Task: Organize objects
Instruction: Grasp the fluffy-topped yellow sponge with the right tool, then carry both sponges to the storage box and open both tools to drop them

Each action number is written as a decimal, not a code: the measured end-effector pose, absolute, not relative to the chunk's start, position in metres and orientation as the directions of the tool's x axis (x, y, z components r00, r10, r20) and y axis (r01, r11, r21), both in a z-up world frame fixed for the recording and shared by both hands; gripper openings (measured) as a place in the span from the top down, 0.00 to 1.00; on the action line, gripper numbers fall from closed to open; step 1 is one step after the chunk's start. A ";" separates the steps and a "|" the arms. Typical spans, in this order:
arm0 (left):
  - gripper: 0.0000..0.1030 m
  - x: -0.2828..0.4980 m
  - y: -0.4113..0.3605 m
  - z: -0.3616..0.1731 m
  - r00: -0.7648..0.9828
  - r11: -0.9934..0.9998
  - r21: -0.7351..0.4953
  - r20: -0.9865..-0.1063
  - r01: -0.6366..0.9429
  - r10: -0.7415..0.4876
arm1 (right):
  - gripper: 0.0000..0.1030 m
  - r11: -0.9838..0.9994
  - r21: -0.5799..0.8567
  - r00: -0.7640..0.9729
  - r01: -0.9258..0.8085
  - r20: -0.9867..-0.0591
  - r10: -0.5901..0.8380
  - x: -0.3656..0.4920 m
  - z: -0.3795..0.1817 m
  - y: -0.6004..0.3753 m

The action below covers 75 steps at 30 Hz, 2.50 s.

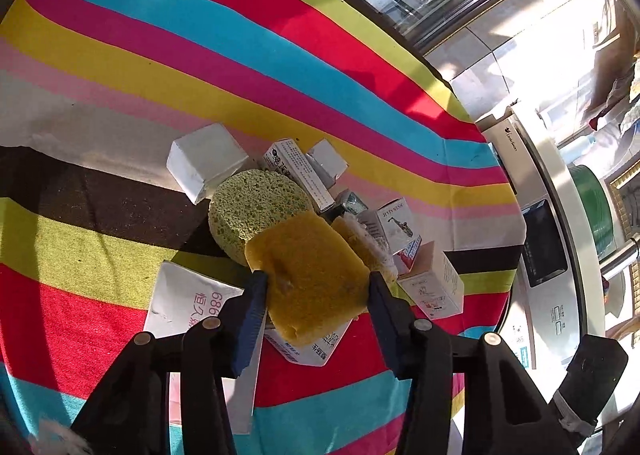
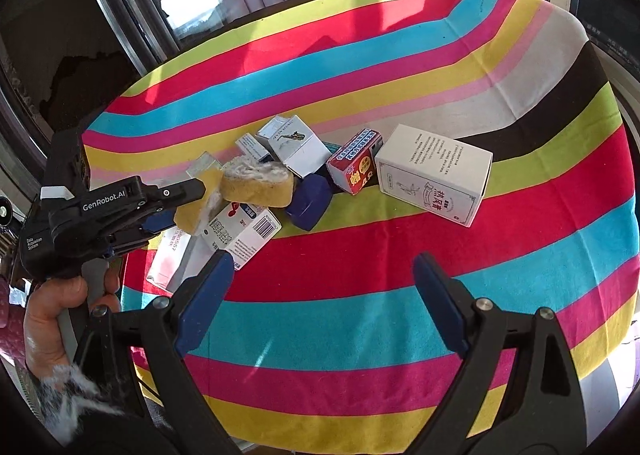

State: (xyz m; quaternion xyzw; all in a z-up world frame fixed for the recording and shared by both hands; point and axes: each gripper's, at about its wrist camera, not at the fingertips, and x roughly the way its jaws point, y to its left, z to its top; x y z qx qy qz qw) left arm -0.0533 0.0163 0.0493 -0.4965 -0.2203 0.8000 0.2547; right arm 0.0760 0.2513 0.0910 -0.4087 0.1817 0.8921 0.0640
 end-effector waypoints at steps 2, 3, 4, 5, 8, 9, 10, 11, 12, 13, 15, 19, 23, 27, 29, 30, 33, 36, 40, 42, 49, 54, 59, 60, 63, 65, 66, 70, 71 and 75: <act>0.51 -0.048 0.011 0.049 -0.381 -0.765 -0.614 -0.672 -0.194 0.635 | 0.10 -0.918 0.297 -0.663 -0.263 -0.747 -0.052 0.067 0.091 0.252; 0.51 -0.046 0.008 0.049 -0.380 -0.756 -0.625 -0.662 -0.197 0.646 | 0.10 -0.915 0.309 -0.665 -0.261 -0.744 -0.061 0.061 0.091 0.252; 0.51 -0.043 0.006 0.049 -0.379 -0.751 -0.629 -0.657 -0.200 0.652 | 0.10 -0.912 0.318 -0.663 -0.259 -0.745 -0.071 0.055 0.091 0.251; 0.51 -0.041 0.006 0.050 -0.380 -0.747 -0.633 -0.652 -0.204 0.657 | 0.09 -0.908 0.331 -0.662 -0.256 -0.745 -0.085 0.049 0.090 0.250; 0.51 -0.031 -0.005 0.054 -0.402 -0.744 -0.635 -0.638 -0.207 0.656 | 0.08 -0.898 0.369 -0.667 -0.241 -0.735 -0.122 0.031 0.091 0.245; 0.51 -0.027 -0.009 0.056 -0.413 -0.745 -0.635 -0.633 -0.206 0.654 | 0.07 -0.897 0.368 -0.665 -0.247 -0.737 -0.119 0.025 0.092 0.243; 0.51 -0.023 -0.014 0.057 -0.421 -0.743 -0.637 -0.628 -0.206 0.655 | 0.06 -0.896 0.369 -0.665 -0.248 -0.737 -0.120 0.019 0.092 0.241; 0.51 -0.020 -0.017 0.059 -0.429 -0.745 -0.635 -0.625 -0.206 0.652 | 0.06 -0.896 0.373 -0.664 -0.242 -0.737 -0.127 0.012 0.092 0.238; 0.51 -0.017 -0.021 0.061 -0.441 -0.751 -0.628 -0.626 -0.204 0.643 | 0.05 -0.896 0.374 -0.662 -0.237 -0.738 -0.133 0.006 0.091 0.235; 0.51 -0.014 -0.025 0.062 -0.449 -0.756 -0.622 -0.627 -0.204 0.637 | 0.05 -0.899 0.372 -0.658 -0.231 -0.741 -0.137 -0.001 0.091 0.232; 0.51 -0.009 -0.031 0.064 -0.461 -0.758 -0.621 -0.624 -0.198 0.631 | 0.04 -0.911 0.348 -0.646 -0.221 -0.752 -0.130 -0.014 0.087 0.224; 0.51 -0.004 -0.042 0.065 -0.473 -0.758 -0.624 -0.619 -0.189 0.627 | 0.04 -0.919 0.324 -0.610 -0.224 -0.782 -0.128 -0.036 0.076 0.215; 0.51 -0.003 -0.050 0.063 -0.478 -0.755 -0.631 -0.615 -0.179 0.627 | 0.04 -0.910 0.329 -0.586 -0.251 -0.800 -0.128 -0.046 0.064 0.217; 0.51 -0.002 -0.054 0.062 -0.485 -0.760 -0.626 -0.617 -0.175 0.620 | 0.05 -0.913 0.315 -0.575 -0.259 -0.810 -0.116 -0.052 0.057 0.218; 0.51 -0.001 -0.054 0.062 -0.485 -0.761 -0.625 -0.618 -0.176 0.619 | 0.12 -0.915 0.313 -0.577 -0.253 -0.808 -0.117 -0.053 0.055 0.218; 0.51 0.000 -0.055 0.061 -0.485 -0.761 -0.624 -0.618 -0.175 0.619 | 0.15 -0.916 0.312 -0.573 -0.252 -0.811 -0.118 -0.054 0.054 0.218; 0.51 0.002 -0.054 0.060 -0.483 -0.760 -0.627 -0.618 -0.174 0.620 | 0.32 -0.919 0.309 -0.557 -0.245 -0.821 -0.128 -0.054 0.049 0.217; 0.51 0.004 -0.054 0.061 -0.483 -0.761 -0.625 -0.619 -0.176 0.620 | 0.32 -0.923 0.307 -0.568 -0.232 -0.813 -0.127 -0.049 0.052 0.216; 0.51 0.008 -0.050 0.064 -0.484 -0.762 -0.620 -0.617 -0.187 0.621 | 0.33 -0.934 0.286 -0.588 -0.213 -0.801 -0.111 -0.034 0.061 0.214; 0.51 0.011 -0.047 0.066 -0.477 -0.760 -0.616 -0.616 -0.205 0.628 | 0.33 -0.935 0.286 -0.599 -0.211 -0.794 -0.107 -0.025 0.066 0.216; 0.51 0.028 -0.032 0.071 -0.459 -0.754 -0.612 -0.613 -0.239 0.643 | 0.33 -0.943 0.261 -0.628 -0.206 -0.774 -0.078 0.019 0.082 0.222; 0.51 0.045 -0.012 0.073 -0.426 -0.742 -0.607 -0.613 -0.285 0.665 | 0.33 -0.942 0.249 -0.629 -0.226 -0.775 -0.054 0.057 0.086 0.233; 0.51 0.065 0.017 0.076 -0.378 -0.717 -0.606 -0.610 -0.343 0.696 | 0.33 -0.932 0.228 -0.616 -0.282 -0.788 -0.007 0.101 0.084 0.256; 0.51 0.069 0.023 0.077 -0.366 -0.710 -0.607 -0.608 -0.358 0.705 | 0.33 -0.930 0.222 -0.611 -0.293 -0.792 0.003 0.110 0.083 0.262; 0.51 0.082 0.044 0.077 -0.320 -0.685 -0.611 -0.607 -0.396 0.727 | 0.32 -0.921 0.203 -0.593 -0.332 -0.804 0.036 0.136 0.080 0.281; 0.51 0.092 0.059 0.076 -0.288 -0.670 -0.611 -0.610 -0.422 0.738 | 0.32 -0.913 0.192 -0.578 -0.361 -0.814 0.058 0.154 0.077 0.295; 0.51 0.097 0.067 0.075 -0.268 -0.660 -0.614 -0.611 -0.434 0.745 | 0.32 -0.909 0.187 -0.570 -0.373 -0.819 0.066 0.162 0.076 0.300; 0.51 0.117 0.099 0.068 -0.178 -0.617 -0.622 -0.620 -0.481 0.764 | 0.32 -0.896 0.156 -0.536 -0.416 -0.838 0.104 0.197 0.070 0.322; 0.51 0.123 0.107 0.065 -0.153 -0.606 -0.620 -0.625 -0.498 0.765 | 0.32 -0.893 0.144 -0.526 -0.427 -0.843 0.115 0.205 0.067 0.326; 0.51 0.147 0.135 0.055 -0.061 -0.568 -0.619 -0.646 -0.542 0.761 | 0.32 -0.884 0.076 -0.471 -0.461 -0.865 0.171 0.232 0.057 0.337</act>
